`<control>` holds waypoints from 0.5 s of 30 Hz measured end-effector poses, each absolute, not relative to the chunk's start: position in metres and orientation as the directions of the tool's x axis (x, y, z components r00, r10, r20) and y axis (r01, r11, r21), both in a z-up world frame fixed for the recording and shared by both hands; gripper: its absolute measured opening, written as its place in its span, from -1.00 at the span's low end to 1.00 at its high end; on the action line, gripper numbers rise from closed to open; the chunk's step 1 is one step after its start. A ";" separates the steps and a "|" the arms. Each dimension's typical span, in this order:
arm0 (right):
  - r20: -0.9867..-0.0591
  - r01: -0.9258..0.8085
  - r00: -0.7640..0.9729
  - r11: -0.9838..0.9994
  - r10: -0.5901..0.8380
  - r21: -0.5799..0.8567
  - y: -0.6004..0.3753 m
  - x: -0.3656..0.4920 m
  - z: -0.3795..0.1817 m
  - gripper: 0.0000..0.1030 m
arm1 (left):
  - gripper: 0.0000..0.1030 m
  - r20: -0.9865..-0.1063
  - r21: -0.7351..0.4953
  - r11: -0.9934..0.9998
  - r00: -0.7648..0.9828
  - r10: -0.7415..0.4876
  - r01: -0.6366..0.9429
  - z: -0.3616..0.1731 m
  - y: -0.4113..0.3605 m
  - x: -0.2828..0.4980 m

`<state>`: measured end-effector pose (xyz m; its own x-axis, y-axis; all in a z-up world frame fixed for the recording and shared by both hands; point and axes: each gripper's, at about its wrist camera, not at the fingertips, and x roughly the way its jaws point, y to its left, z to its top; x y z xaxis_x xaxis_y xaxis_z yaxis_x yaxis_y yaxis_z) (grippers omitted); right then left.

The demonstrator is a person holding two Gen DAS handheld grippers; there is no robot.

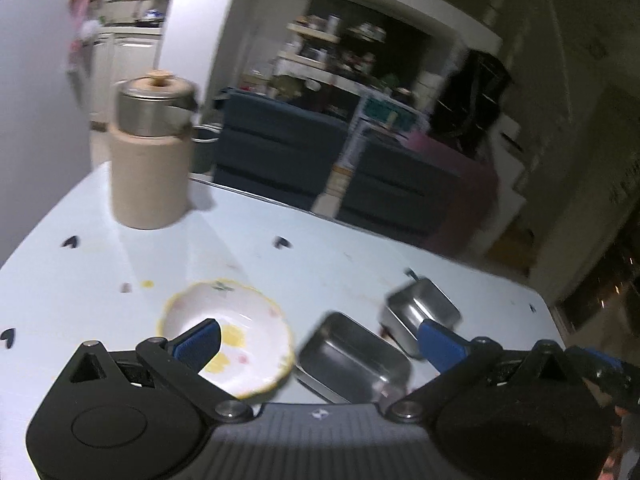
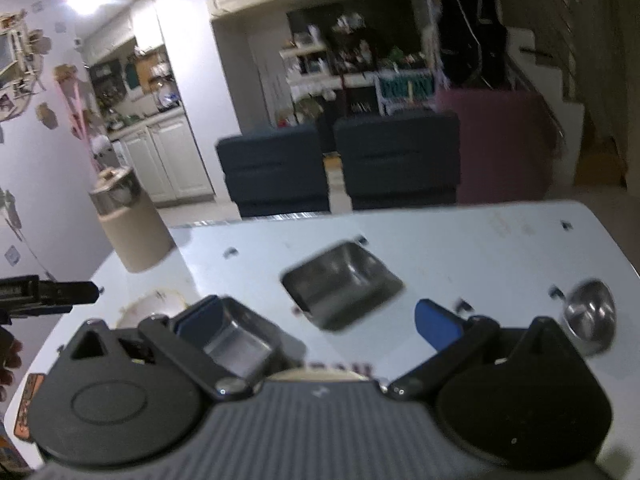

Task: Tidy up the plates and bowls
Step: 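Move both grippers to the rim of the yellow-rimmed lemon-print bowl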

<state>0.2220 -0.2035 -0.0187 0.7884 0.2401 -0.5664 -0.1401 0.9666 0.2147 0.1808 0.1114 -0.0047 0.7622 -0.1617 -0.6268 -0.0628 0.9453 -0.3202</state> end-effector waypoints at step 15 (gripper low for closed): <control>-0.600 -0.295 0.693 0.917 0.399 0.268 -0.064 0.316 -0.041 0.99 | 0.44 -0.695 -0.325 0.903 0.719 -0.026 -0.281 -0.037 0.193 0.215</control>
<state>0.3158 -0.0641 -0.0410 0.6932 0.3986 -0.6004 -0.2949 0.9171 0.2684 0.2151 0.1930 -0.0365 0.7190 -0.0264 -0.6945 -0.2807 0.9031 -0.3250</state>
